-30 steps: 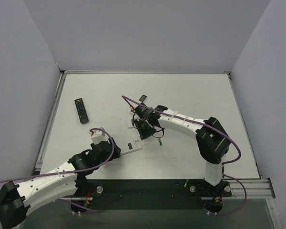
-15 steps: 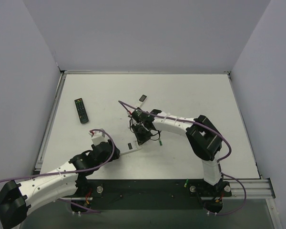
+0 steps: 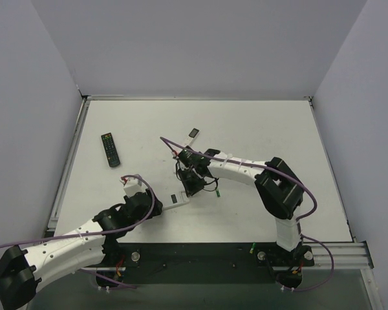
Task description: Load the batteries into the remote control
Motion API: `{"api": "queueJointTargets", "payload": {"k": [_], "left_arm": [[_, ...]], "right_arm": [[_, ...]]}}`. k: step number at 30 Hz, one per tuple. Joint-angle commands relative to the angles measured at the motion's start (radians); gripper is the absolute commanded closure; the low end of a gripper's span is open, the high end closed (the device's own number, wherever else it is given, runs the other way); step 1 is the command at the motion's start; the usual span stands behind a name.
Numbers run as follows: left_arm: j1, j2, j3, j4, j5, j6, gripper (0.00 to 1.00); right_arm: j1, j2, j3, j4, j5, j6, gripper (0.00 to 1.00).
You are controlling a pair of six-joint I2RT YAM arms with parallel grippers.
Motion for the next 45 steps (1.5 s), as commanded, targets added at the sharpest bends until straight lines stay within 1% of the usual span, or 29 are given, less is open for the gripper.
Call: {"api": "queueJointTargets", "payload": {"k": [1, 2, 5, 10, 12, 20, 27, 32, 41, 43, 45], "left_arm": [[0.006, -0.033, 0.003, 0.025, -0.018, -0.018, 0.33], [0.006, -0.036, 0.0, 0.023, -0.023, -0.019, 0.33], [0.007, -0.048, -0.006, 0.028, -0.024, -0.021, 0.33], [0.009, -0.028, 0.012, 0.029, -0.02, -0.009, 0.34], [0.01, -0.005, 0.018, 0.031, -0.018, 0.002, 0.34], [0.01, 0.099, 0.057, 0.041, -0.008, 0.027, 0.34], [0.01, 0.142, 0.071, 0.06, -0.003, 0.037, 0.34], [0.01, 0.156, 0.074, 0.063, 0.0, 0.039, 0.41], [0.01, 0.161, 0.074, 0.063, 0.012, 0.038, 0.48], [0.01, 0.161, 0.074, 0.064, 0.015, 0.036, 0.49], [0.01, 0.158, 0.072, 0.064, 0.02, 0.034, 0.5]], "right_arm": [[-0.02, -0.171, -0.046, -0.052, 0.093, -0.01, 0.84], [-0.029, -0.216, -0.058, -0.056, 0.104, -0.011, 0.83], [-0.084, -0.283, -0.119, -0.084, 0.171, -0.003, 0.82], [-0.175, -0.327, -0.228, -0.105, 0.217, 0.016, 0.82], [-0.186, -0.325, -0.248, -0.105, 0.225, 0.026, 0.83], [-0.189, -0.271, -0.29, -0.067, 0.211, 0.054, 0.83], [-0.187, -0.238, -0.307, -0.041, 0.185, 0.062, 0.83], [-0.184, -0.228, -0.322, -0.03, 0.168, 0.071, 0.83], [-0.17, -0.211, -0.334, -0.038, 0.181, 0.085, 0.83], [-0.167, -0.213, -0.337, -0.041, 0.194, 0.083, 0.85], [-0.161, -0.218, -0.341, -0.047, 0.202, 0.082, 0.92]]}}
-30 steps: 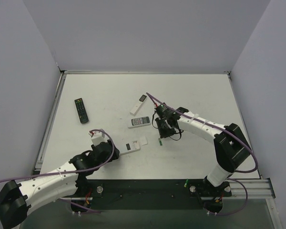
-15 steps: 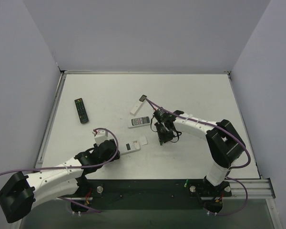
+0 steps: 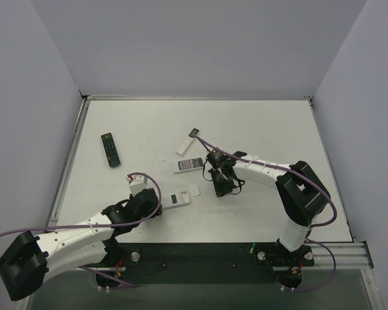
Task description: Load the batteries into the remote control
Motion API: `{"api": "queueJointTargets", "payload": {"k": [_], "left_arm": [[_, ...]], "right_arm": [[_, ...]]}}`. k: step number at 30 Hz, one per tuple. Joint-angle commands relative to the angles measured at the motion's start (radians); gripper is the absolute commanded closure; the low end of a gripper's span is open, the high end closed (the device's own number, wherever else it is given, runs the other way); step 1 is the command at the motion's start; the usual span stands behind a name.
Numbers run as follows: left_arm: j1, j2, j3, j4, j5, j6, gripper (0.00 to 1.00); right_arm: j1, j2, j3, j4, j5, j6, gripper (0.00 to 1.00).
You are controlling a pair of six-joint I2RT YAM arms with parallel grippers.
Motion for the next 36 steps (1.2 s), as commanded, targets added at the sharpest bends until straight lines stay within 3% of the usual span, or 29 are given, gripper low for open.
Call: {"api": "queueJointTargets", "payload": {"k": [1, 3, 10, 24, 36], "left_arm": [[0.004, -0.003, 0.036, 0.023, 0.012, 0.006, 0.5], [0.004, -0.004, 0.034, 0.026, 0.018, 0.004, 0.51], [0.004, -0.007, 0.026, 0.041, 0.027, -0.003, 0.52], [0.004, -0.063, 0.014, 0.046, -0.003, -0.005, 0.51], [0.007, -0.072, 0.009, 0.049, -0.023, 0.003, 0.48]], "right_arm": [[0.018, -0.011, -0.02, -0.045, 0.034, 0.008, 0.94], [0.035, -0.025, -0.003, -0.06, 0.039, 0.005, 0.99], [0.108, -0.049, 0.123, -0.108, -0.081, 0.016, 1.0], [0.182, 0.135, 0.374, -0.174, -0.197, 0.029, 1.0], [0.182, 0.216, 0.419, -0.215, -0.214, 0.048, 0.94]]}}
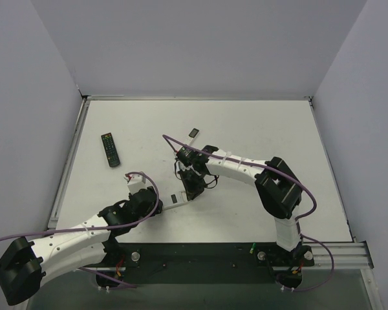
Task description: Load the batteries into the remote control
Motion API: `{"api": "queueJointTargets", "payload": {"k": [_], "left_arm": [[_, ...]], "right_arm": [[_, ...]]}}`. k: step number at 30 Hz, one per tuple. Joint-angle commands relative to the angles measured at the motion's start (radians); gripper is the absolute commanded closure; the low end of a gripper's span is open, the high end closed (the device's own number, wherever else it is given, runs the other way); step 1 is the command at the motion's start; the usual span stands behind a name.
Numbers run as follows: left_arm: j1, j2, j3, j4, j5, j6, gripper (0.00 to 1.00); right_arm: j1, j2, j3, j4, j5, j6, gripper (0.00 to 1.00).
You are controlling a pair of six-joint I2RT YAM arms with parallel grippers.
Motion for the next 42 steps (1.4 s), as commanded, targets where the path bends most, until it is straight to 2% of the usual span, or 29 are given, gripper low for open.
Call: {"api": "queueJointTargets", "payload": {"k": [1, 19, 30, 42], "left_arm": [[0.007, -0.008, 0.009, 0.042, -0.022, 0.005, 0.48], [0.007, -0.011, 0.006, 0.062, -0.011, 0.003, 0.48], [0.007, -0.031, 0.0, 0.057, -0.012, 0.002, 0.48], [0.007, -0.038, 0.003, 0.054, -0.009, 0.002, 0.48]], "right_arm": [[0.002, 0.014, 0.045, -0.065, -0.01, 0.015, 0.93], [0.005, 0.065, 0.082, -0.11, -0.013, 0.033, 0.92], [0.005, 0.077, 0.105, -0.121, -0.013, 0.039, 0.84], [0.02, 0.046, 0.109, -0.112, -0.007, 0.016, 0.85]]}}
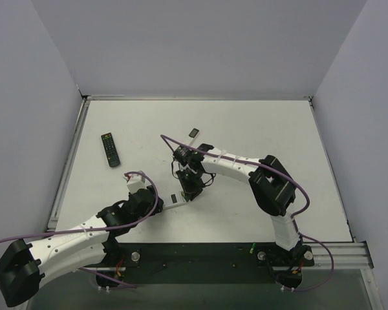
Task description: Load the batteries into the remote control
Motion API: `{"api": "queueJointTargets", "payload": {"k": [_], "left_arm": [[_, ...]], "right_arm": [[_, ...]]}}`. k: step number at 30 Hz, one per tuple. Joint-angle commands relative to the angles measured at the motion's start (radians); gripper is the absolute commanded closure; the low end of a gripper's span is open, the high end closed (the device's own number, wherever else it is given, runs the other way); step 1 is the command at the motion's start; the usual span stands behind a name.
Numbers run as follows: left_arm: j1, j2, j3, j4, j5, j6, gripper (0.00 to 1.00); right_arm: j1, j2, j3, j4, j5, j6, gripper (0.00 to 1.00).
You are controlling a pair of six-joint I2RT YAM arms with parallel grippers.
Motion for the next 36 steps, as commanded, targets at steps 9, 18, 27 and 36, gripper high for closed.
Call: {"api": "queueJointTargets", "payload": {"k": [9, 18, 27, 36], "left_arm": [[0.006, -0.034, -0.002, 0.013, -0.022, -0.003, 0.48], [0.004, -0.055, -0.006, -0.005, -0.044, -0.014, 0.41], [0.006, -0.017, -0.008, -0.005, -0.042, -0.029, 0.33], [0.006, 0.004, -0.008, 0.011, -0.039, -0.028, 0.33]], "right_arm": [[0.023, -0.085, -0.011, 0.085, 0.093, -0.165, 0.85], [0.055, -0.035, -0.025, 0.142, 0.134, -0.223, 0.85], [0.076, 0.005, -0.04, 0.157, 0.2, -0.245, 0.85], [0.092, 0.021, -0.068, 0.15, 0.262, -0.231, 0.85]]}}
